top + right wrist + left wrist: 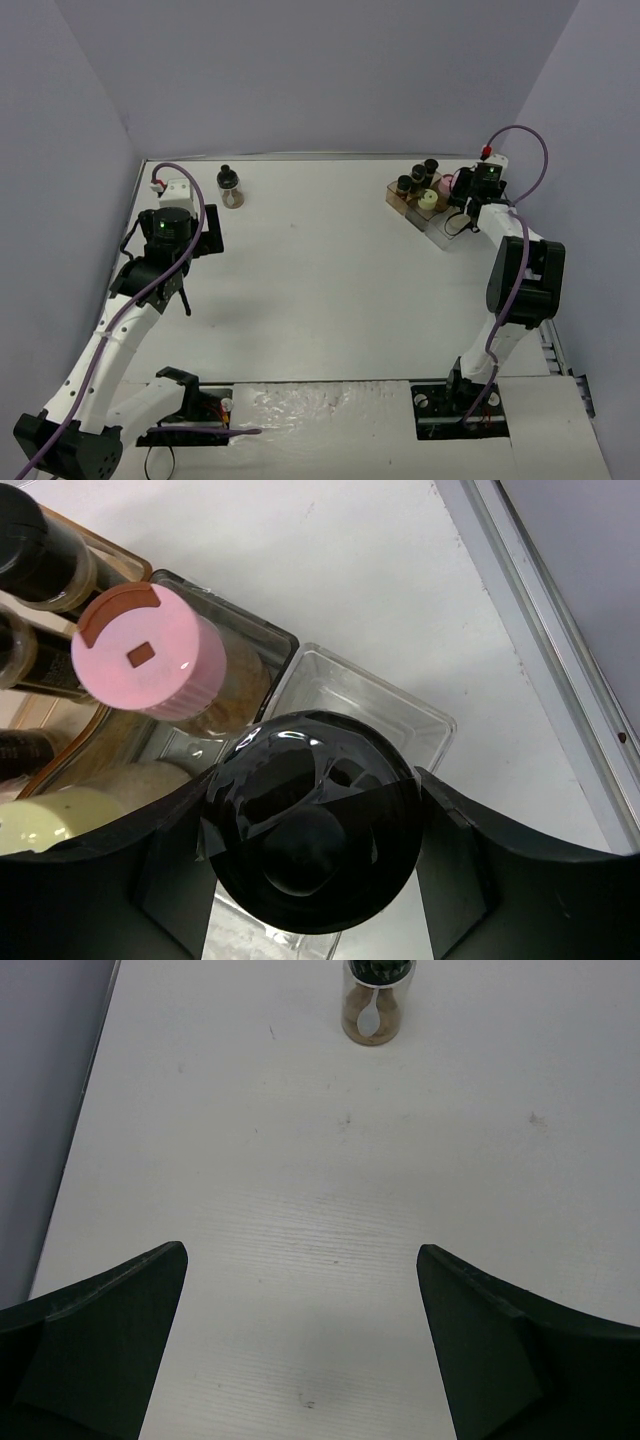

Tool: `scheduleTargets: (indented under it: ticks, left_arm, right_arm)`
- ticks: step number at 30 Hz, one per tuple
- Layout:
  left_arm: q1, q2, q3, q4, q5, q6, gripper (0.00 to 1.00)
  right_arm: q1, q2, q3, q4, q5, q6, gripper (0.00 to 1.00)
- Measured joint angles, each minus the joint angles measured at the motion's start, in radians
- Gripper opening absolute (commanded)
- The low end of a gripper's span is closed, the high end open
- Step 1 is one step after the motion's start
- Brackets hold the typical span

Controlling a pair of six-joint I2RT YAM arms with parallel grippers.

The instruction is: Organize the condiment bottles

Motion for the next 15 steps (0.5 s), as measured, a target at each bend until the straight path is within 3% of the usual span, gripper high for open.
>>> scheduleTargets:
  ticks: [4,9,15]
  left_arm:
    - [0.000,0.002,0.000,0.000,0.000,0.000,0.97]
    - [0.003,0.008,0.000,0.000,0.000,0.000,0.97]
    - [0.009,0.030,0.000,0.001,0.004,0.000,0.97]
  right_arm:
    - [-0.013,0.030,0.000,0.033,0.001,0.000,0.09]
    - [-0.024,0.055,0.000,0.060,0.000,0.000,0.29]
    - [-0.024,0.067,0.000,0.077,0.000,0.001,0.65]
